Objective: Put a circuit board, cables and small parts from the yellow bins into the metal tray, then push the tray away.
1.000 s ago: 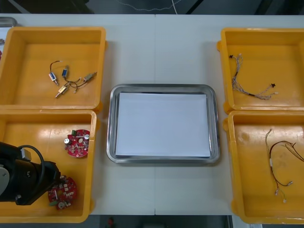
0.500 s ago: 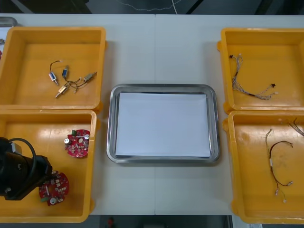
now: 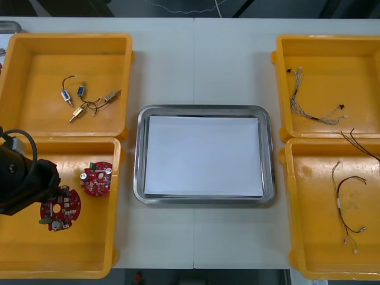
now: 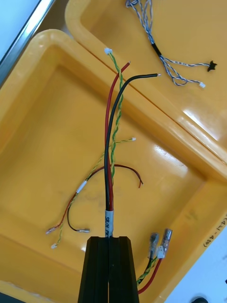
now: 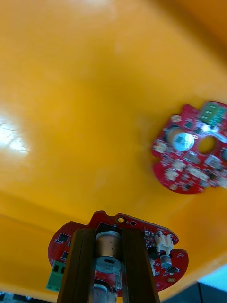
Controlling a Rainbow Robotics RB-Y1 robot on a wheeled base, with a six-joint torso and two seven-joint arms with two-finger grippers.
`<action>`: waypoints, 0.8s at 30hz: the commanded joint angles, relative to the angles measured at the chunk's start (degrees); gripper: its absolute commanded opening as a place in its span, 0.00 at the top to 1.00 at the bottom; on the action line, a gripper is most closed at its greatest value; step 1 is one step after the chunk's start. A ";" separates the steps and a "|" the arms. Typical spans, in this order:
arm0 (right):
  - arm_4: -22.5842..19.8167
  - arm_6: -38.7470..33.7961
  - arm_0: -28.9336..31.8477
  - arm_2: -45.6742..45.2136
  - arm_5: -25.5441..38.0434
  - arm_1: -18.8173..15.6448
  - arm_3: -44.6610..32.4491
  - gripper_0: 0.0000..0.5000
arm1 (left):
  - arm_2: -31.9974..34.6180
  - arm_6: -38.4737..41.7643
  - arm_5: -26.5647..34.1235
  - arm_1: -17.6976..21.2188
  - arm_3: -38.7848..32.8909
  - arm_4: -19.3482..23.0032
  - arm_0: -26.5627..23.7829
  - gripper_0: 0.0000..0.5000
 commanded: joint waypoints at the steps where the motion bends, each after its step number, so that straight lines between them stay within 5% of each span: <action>1: -3.66 -3.11 -0.93 0.71 0.20 -2.81 -1.50 1.00 | 0.56 0.15 3.51 3.19 -2.23 4.79 -7.41 0.99; 15: -9.46 -4.61 -1.63 1.06 0.20 -5.01 -1.59 1.00 | -15.96 0.15 4.47 3.45 -1.35 6.46 -24.98 0.99; 24: -9.37 -4.69 -1.63 3.17 0.20 -5.09 -1.15 1.00 | -24.14 0.51 4.47 -1.91 4.71 7.25 -36.59 0.99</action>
